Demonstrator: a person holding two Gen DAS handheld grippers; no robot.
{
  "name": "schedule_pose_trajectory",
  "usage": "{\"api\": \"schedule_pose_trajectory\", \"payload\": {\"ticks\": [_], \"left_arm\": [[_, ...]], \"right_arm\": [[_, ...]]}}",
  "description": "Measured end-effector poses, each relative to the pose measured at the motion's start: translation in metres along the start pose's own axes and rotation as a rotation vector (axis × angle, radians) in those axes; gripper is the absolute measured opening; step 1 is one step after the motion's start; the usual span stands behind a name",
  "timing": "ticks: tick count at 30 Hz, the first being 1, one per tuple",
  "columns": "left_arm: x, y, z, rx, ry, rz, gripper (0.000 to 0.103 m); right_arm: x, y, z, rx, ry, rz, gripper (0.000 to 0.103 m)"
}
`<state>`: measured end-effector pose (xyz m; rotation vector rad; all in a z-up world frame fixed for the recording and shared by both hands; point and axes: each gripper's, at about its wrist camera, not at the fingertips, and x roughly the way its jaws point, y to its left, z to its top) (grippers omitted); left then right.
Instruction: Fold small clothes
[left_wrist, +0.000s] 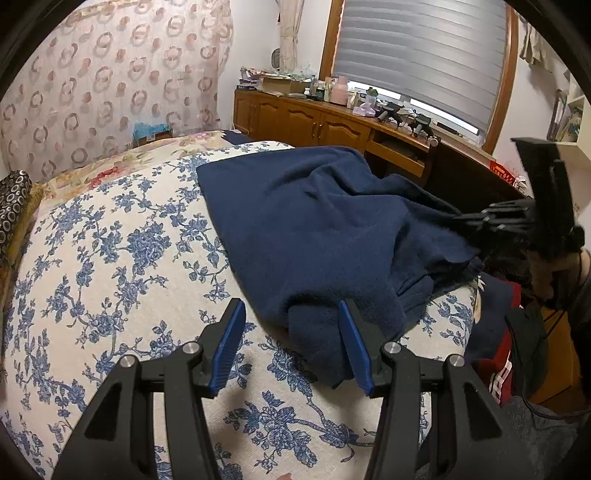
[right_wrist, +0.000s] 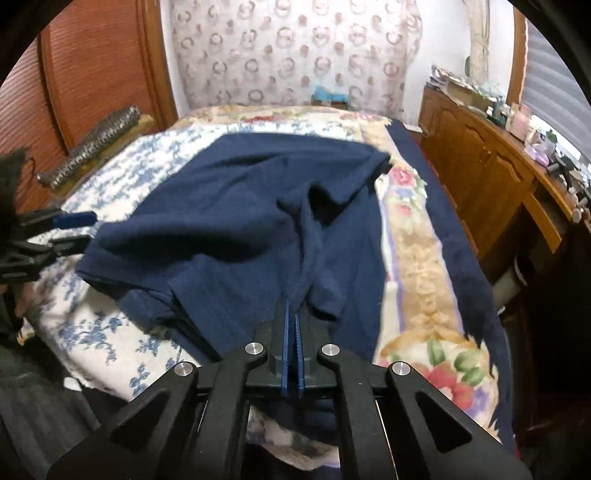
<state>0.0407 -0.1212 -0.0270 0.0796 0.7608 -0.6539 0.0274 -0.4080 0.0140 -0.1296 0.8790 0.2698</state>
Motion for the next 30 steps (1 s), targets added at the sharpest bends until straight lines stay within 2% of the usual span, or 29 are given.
{"api": "schedule_pose_trajectory", "payload": {"ticks": [6,11,20,23,25,30], "left_arm": [[0.002,-0.004,0.002,0.003,0.010,-0.012,0.051],[0.010,-0.003,-0.002,-0.017,0.054,-0.045,0.051],[0.014,-0.014,-0.007,-0.005,0.093,-0.076,0.051],[0.017,-0.019,-0.008,0.009,0.112,-0.089,0.039],[0.018,-0.022,-0.010,0.015,0.120,-0.095,0.028],[0.009,-0.025,-0.010,0.016,0.113,-0.100,0.010]], "right_arm": [[-0.029,-0.018,0.000,-0.029,0.033,-0.050,0.000],[-0.015,-0.020,-0.015,-0.009,0.078,-0.050,0.000],[-0.006,-0.022,-0.021,0.026,0.055,-0.051,0.000],[-0.006,-0.025,-0.022,0.043,0.039,-0.050,0.000],[-0.004,-0.025,-0.023,0.047,0.038,-0.062,0.007],[-0.001,-0.022,-0.023,0.046,0.027,-0.066,0.012]]}}
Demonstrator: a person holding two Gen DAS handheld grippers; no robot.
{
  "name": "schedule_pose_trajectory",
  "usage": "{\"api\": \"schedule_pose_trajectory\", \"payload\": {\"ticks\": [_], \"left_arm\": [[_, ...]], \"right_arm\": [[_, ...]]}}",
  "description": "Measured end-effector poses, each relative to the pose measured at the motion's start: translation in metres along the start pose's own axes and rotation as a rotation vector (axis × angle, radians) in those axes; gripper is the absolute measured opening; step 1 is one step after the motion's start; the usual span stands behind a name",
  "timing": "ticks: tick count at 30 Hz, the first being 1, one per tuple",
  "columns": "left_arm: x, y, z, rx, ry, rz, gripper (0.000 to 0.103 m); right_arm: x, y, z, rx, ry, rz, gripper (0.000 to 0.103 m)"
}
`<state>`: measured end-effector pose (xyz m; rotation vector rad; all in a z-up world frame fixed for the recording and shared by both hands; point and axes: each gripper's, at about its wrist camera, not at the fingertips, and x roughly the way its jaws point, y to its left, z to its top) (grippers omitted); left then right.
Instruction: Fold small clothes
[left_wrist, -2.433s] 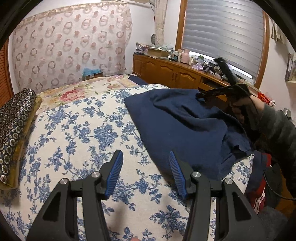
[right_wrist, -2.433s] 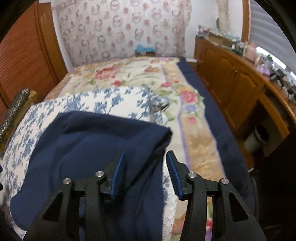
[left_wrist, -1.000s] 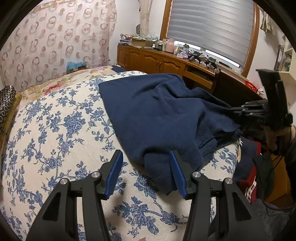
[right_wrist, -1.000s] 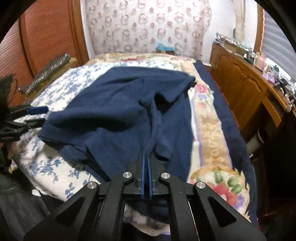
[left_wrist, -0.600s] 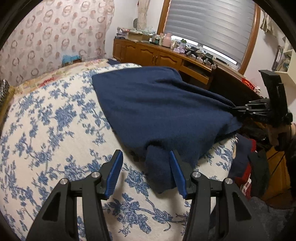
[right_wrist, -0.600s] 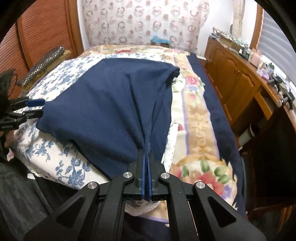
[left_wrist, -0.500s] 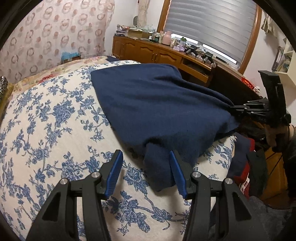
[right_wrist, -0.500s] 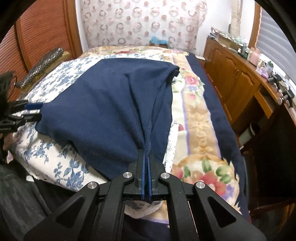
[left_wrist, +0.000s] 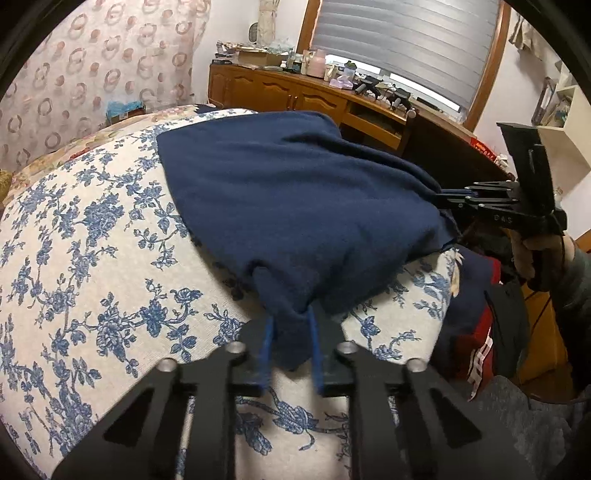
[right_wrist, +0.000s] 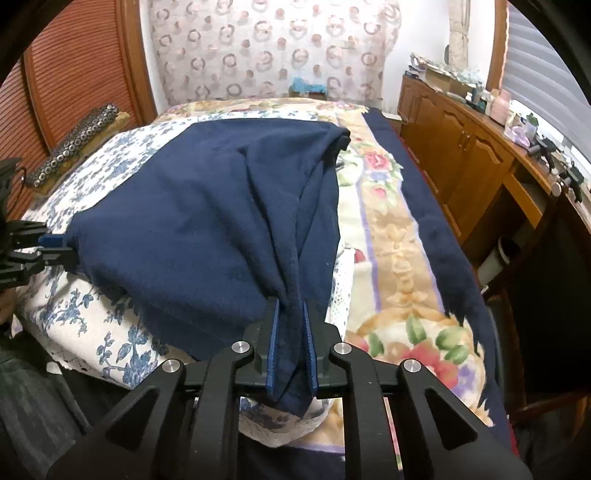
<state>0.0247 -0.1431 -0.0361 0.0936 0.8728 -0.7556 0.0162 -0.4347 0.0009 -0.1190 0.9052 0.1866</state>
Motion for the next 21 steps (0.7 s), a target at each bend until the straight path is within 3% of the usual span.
{"api": "schedule_pose_trajectory", "payload": {"ticks": [2,9,16,21], "left_arm": [[-0.005,-0.002,0.000,0.005,-0.004,-0.005,0.006],[-0.028,-0.008,0.001,0.010,-0.056,-0.020,0.005],[-0.027,-0.005,0.000,0.005,-0.055,-0.022,0.005],[-0.010,0.002,-0.007,-0.026,0.004,-0.008,0.005]], "right_arm": [[-0.003,0.001,0.002,-0.001,-0.012,-0.003,0.016],[-0.013,0.004,0.006,-0.015,-0.059,-0.024,0.048],[0.009,-0.003,-0.006,0.032,0.006,0.005,0.051],[0.020,-0.004,-0.011,0.070,0.039,0.050,0.051]]}}
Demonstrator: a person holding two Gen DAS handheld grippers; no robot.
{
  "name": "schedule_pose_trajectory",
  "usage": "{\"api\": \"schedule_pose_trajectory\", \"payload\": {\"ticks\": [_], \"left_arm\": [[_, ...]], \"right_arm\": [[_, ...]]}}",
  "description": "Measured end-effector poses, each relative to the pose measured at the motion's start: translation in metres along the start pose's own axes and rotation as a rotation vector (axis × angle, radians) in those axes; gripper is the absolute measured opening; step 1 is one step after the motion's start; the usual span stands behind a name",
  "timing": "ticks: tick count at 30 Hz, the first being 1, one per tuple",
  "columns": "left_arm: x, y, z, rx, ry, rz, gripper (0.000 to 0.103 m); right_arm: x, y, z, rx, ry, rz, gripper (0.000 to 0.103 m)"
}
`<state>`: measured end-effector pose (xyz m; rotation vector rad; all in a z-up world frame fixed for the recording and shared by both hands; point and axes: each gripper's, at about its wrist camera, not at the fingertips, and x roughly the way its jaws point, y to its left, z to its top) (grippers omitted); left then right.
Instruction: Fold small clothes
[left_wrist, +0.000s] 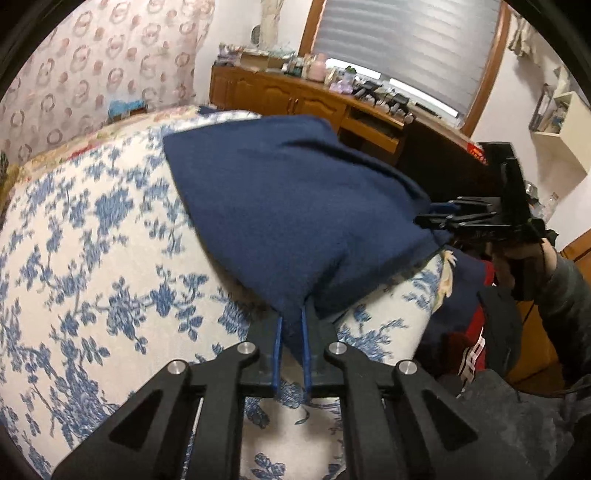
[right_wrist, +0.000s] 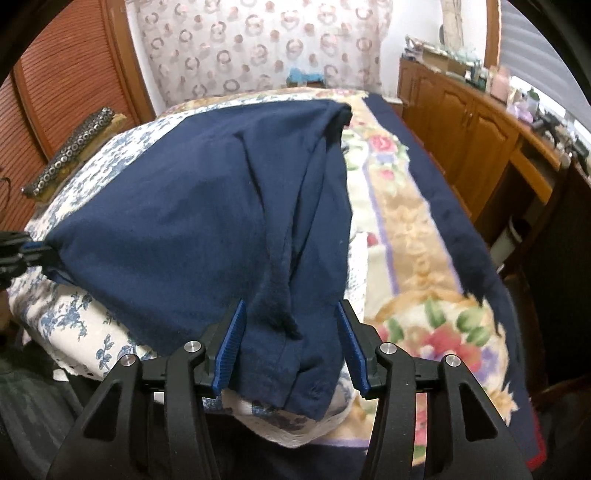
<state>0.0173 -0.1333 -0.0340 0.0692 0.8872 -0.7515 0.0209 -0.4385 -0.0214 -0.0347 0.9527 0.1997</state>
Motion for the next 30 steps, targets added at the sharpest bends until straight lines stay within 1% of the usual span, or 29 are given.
{"api": "schedule_pose_trajectory", "payload": {"ticks": [2,4,6,8,10,14,17,22,24,25,27,30], "left_arm": [[-0.002,-0.001,0.001,0.005,-0.013,-0.008,0.005],[-0.010,-0.005,0.009,0.016,-0.048,-0.023,0.005],[-0.021,-0.008,0.021,0.022,-0.092,-0.039,0.005],[-0.028,-0.010,0.032,0.025,-0.118,-0.050,0.005],[-0.034,-0.012,0.046,0.033,-0.143,-0.060,0.005],[-0.038,-0.015,0.073,0.046,-0.185,-0.062,0.005],[-0.035,-0.014,0.089,0.044,-0.196,-0.067,0.005],[-0.028,-0.012,0.107,0.044,-0.207,-0.059,0.005],[-0.028,-0.012,0.111,0.040,-0.212,-0.058,0.005],[-0.027,-0.012,0.111,0.039,-0.214,-0.056,0.005],[-0.027,-0.010,0.111,0.035,-0.218,-0.048,0.005],[-0.027,-0.008,0.110,0.020,-0.222,-0.044,0.005]], "right_arm": [[-0.004,0.003,0.001,-0.015,-0.021,-0.015,0.051],[-0.011,0.006,0.004,-0.028,-0.050,-0.021,0.051],[-0.018,0.011,0.007,-0.040,-0.079,-0.023,0.051],[-0.028,0.017,0.011,-0.061,-0.120,-0.028,0.052],[-0.038,0.026,0.014,-0.087,-0.154,-0.018,0.058],[-0.048,0.046,0.016,-0.130,-0.187,0.033,0.063],[-0.045,0.060,0.014,-0.166,-0.182,0.072,0.065],[-0.027,0.076,0.006,-0.201,-0.143,0.132,0.065],[-0.019,0.081,0.003,-0.222,-0.129,0.112,0.065],[-0.014,0.082,0.002,-0.235,-0.121,0.088,0.065],[-0.003,0.078,0.000,-0.239,-0.094,0.036,0.065],[0.005,0.067,-0.003,-0.226,-0.075,0.005,0.065]]}}
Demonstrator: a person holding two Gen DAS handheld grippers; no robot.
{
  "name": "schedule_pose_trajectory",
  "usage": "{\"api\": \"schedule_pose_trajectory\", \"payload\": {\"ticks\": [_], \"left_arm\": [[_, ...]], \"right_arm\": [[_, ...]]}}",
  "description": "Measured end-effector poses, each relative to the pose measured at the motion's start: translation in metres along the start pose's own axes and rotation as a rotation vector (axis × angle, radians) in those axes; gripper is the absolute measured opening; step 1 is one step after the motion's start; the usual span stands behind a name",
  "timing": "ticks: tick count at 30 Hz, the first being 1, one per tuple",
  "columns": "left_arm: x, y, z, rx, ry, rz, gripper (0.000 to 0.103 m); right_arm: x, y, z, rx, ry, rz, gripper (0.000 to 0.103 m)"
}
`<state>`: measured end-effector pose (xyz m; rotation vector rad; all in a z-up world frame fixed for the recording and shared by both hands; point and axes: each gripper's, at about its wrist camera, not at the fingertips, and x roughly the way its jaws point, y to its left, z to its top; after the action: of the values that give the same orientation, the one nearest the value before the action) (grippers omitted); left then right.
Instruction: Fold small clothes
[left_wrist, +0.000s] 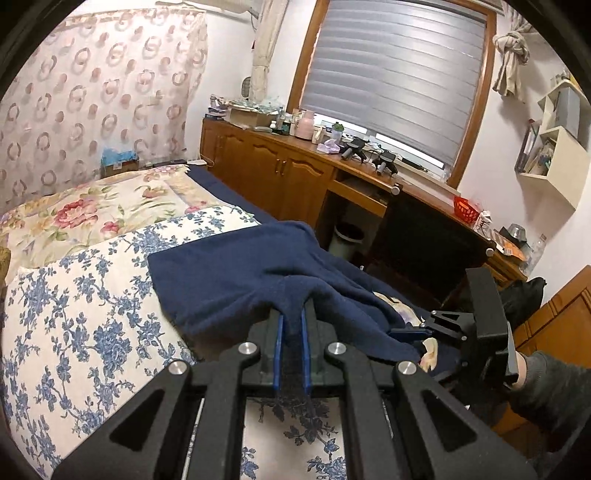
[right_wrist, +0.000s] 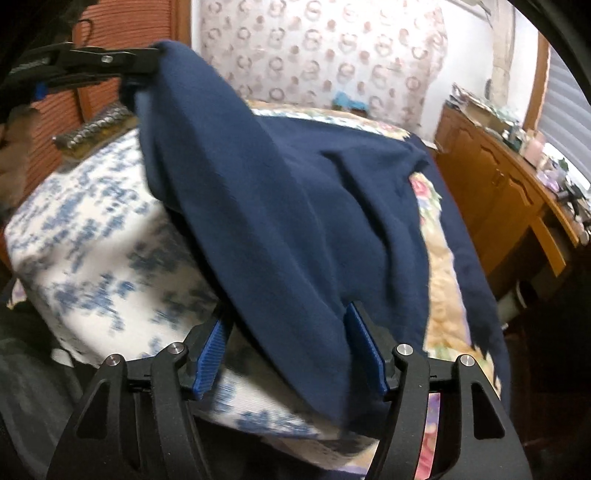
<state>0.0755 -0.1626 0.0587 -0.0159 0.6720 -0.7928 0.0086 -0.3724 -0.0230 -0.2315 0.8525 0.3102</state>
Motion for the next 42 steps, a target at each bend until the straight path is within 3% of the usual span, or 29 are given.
{"api": "schedule_pose_trajectory", "payload": {"ticks": [3,5,9,12,19,23,29,32,33,34,38,40,42], "left_arm": [[-0.001,0.005,-0.003,-0.016,-0.004,0.000,0.005],[-0.001,0.006,-0.005,-0.021,-0.004,0.002,0.005],[0.000,0.009,-0.008,-0.026,0.000,0.008,0.005],[-0.002,0.015,-0.001,-0.031,-0.012,0.029,0.005],[0.018,0.049,0.033,-0.041,-0.017,0.108,0.005],[0.046,0.080,0.050,-0.076,0.021,0.166,0.005],[0.080,0.112,0.052,-0.120,0.087,0.179,0.007],[0.087,0.119,0.052,-0.118,0.116,0.181,0.018],[0.084,0.119,0.053,-0.112,0.108,0.185,0.031],[0.080,0.119,0.054,-0.105,0.092,0.190,0.037],[0.070,0.122,0.060,-0.080,0.056,0.202,0.042],[0.076,0.125,0.060,-0.071,0.081,0.196,0.044],[0.086,0.129,0.056,-0.071,0.112,0.193,0.044]], "right_arm": [[-0.002,-0.009,-0.004,-0.001,0.004,-0.028,0.064],[-0.001,-0.014,-0.005,0.000,0.019,-0.040,0.056],[0.000,-0.019,-0.003,-0.030,0.033,-0.071,0.012],[-0.011,-0.026,0.011,-0.043,-0.009,-0.074,0.008],[-0.017,-0.056,0.091,-0.110,-0.131,-0.141,0.008],[0.016,-0.070,0.135,-0.142,-0.123,-0.113,0.008],[0.069,-0.090,0.166,-0.107,-0.070,-0.018,0.009],[0.084,-0.098,0.174,-0.094,-0.047,0.011,0.011],[0.087,-0.102,0.176,-0.090,-0.045,0.020,0.015],[0.091,-0.104,0.180,-0.086,-0.043,0.031,0.017],[0.096,-0.116,0.194,-0.078,-0.046,0.041,0.022],[0.100,-0.122,0.206,-0.074,-0.057,0.010,0.034],[0.103,-0.128,0.214,-0.049,-0.064,-0.007,0.039]]}}
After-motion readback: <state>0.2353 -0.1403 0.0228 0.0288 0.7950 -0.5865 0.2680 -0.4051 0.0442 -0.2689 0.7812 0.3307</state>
